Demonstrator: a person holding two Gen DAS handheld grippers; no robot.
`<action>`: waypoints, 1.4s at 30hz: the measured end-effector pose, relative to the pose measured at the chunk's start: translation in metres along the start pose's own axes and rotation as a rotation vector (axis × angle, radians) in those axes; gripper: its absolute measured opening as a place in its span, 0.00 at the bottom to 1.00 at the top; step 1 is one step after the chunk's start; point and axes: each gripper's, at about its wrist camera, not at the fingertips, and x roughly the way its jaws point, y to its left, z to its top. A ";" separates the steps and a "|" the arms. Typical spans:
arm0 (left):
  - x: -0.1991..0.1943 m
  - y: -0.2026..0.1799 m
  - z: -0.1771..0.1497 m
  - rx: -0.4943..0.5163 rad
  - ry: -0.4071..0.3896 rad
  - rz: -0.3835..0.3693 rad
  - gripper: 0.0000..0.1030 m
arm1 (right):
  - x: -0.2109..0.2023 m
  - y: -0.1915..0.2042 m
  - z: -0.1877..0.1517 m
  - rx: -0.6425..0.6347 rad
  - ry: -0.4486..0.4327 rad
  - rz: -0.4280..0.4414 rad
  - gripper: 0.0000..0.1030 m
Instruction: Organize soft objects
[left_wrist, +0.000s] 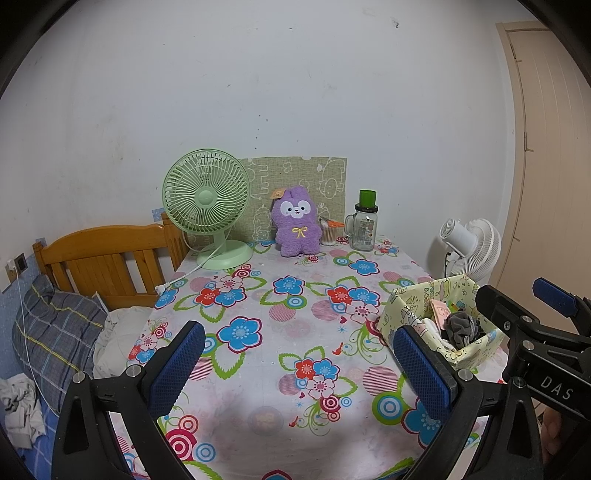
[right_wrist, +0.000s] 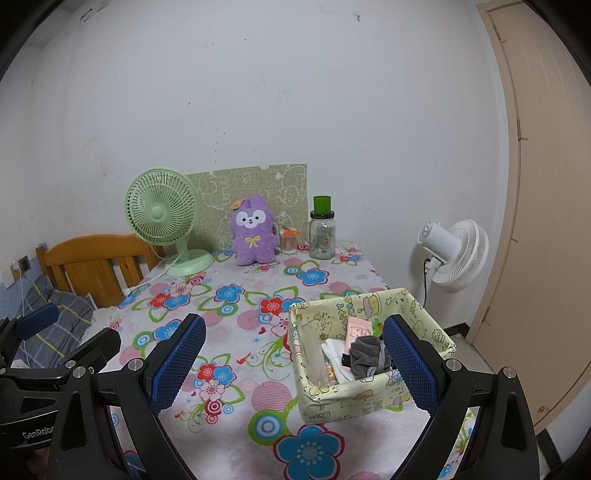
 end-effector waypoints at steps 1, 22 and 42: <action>0.000 0.000 0.000 0.000 0.000 -0.001 1.00 | 0.000 0.000 0.000 -0.001 -0.001 -0.001 0.95; -0.001 0.000 0.000 -0.002 -0.005 0.000 1.00 | 0.000 -0.001 0.000 0.001 -0.001 0.000 0.95; -0.002 -0.002 0.000 -0.003 -0.009 0.003 1.00 | -0.001 -0.003 0.001 -0.002 -0.004 -0.001 0.95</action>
